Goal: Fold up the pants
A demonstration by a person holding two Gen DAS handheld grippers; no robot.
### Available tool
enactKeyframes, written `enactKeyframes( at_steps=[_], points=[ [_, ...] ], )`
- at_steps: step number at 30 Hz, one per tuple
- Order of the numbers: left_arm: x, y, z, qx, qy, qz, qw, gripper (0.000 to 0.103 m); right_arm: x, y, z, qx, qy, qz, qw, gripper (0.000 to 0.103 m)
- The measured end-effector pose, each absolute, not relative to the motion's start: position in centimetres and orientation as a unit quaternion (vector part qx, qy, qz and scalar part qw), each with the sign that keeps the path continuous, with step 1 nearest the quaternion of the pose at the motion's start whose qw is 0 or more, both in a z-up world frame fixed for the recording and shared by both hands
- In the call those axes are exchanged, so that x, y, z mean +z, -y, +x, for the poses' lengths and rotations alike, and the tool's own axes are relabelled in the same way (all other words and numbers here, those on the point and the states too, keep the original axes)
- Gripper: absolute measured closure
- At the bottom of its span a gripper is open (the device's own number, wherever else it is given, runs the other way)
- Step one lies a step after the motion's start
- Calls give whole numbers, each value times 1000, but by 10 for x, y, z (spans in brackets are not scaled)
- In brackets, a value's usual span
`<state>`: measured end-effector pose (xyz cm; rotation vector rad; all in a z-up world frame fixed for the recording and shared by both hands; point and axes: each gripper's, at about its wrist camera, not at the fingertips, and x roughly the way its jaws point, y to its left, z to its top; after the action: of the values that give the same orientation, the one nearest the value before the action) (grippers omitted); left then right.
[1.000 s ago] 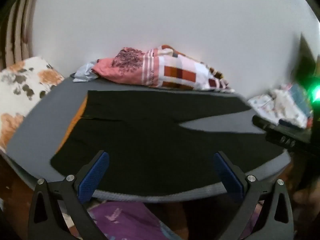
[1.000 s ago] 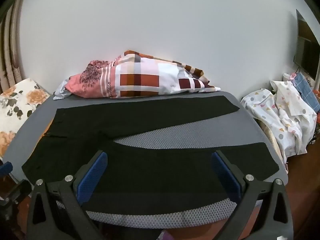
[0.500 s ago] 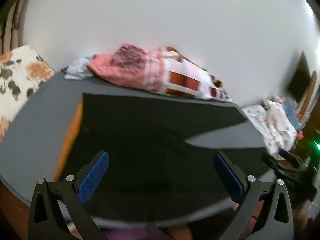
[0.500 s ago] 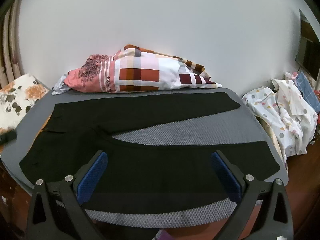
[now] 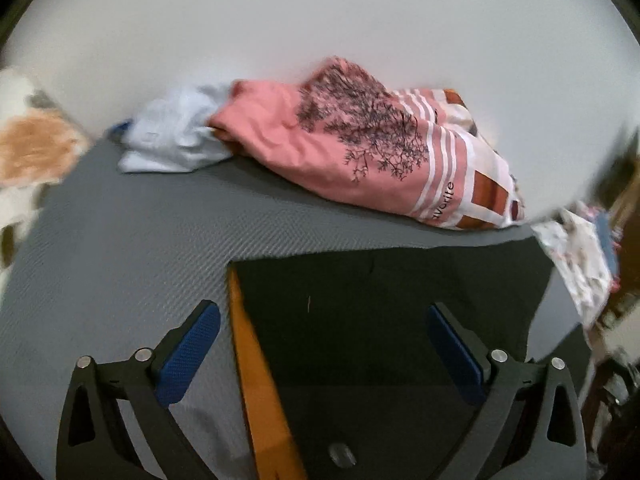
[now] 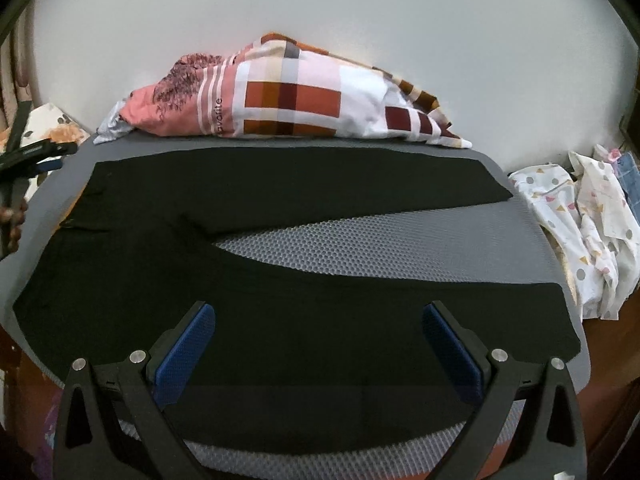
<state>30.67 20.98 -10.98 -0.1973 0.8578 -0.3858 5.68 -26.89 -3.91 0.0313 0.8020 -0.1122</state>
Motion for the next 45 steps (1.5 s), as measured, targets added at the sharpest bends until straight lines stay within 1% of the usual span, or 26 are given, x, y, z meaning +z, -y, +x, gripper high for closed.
enactKeyframes(
  at_steps=[2,5,10,12,14,15,17,18,19,20,21,22,23,30,33,35,36,37,38,39,40,41,45],
  points=[
    [-120,-209,330,-174,-425,-81,885,14,-42,269,68,-55,-399,13,915,1],
    [-143,-211,361,-155,-455,-59,875,14,-48,267,80,-50,-411,14,910,1],
    [-166,-217,378,-158,-475,-33,865,15,-55,258,91,-44,-425,3,904,1],
    [-170,-207,380,-169,-481,-6,860,17,-57,256,94,-42,-428,2,903,1],
    [-171,-194,379,-170,-486,29,857,28,-60,254,96,-39,-433,3,900,1],
    [-170,-191,379,-171,-492,27,853,31,-60,253,97,-38,-434,3,900,1],
    [-168,-191,381,-173,-497,9,851,54,-60,252,97,-38,-434,3,900,1],
    [-167,-193,381,-165,-497,3,852,57,-60,251,96,-39,-433,3,901,1],
    [-167,-194,380,-162,-496,-5,853,61,-59,252,96,-38,-432,5,901,1],
    [-166,-195,379,-159,-494,-9,855,70,-59,252,95,-37,-431,7,901,1],
    [-164,-193,374,-150,-487,-2,861,74,-59,253,95,-36,-431,8,902,1],
    [-162,-190,369,-144,-480,6,866,87,-59,253,95,-37,-431,8,902,1],
    [-158,-187,363,-134,-469,20,873,91,-59,254,94,-39,-431,9,902,1],
    [-144,-188,335,-129,-440,11,889,92,-55,262,92,-37,-424,30,904,1],
    [-148,-194,344,-136,-456,11,880,92,-58,261,92,-32,-426,34,903,1],
    [-153,-195,351,-137,-467,4,874,85,-60,260,92,-29,-430,33,902,1],
    [-155,-199,355,-136,-472,0,871,79,-61,259,92,-28,-431,32,901,1],
    [-157,-201,357,-138,-477,-3,868,71,-61,259,92,-27,-431,31,901,1],
    [-161,-203,360,-143,-486,-8,862,56,-61,260,93,-27,-431,32,901,1],
    [-167,-204,363,-144,-499,-8,855,47,-62,260,93,-28,-431,32,901,1],
    [-168,-205,362,-145,-493,-8,858,39,-62,260,93,-28,-431,33,901,1],
    [-168,-204,361,-149,-489,-2,860,38,-63,261,94,-28,-432,35,901,1],
    [-170,-200,360,-173,-477,-4,862,37,-69,262,98,-27,-442,44,896,1]
  ],
)
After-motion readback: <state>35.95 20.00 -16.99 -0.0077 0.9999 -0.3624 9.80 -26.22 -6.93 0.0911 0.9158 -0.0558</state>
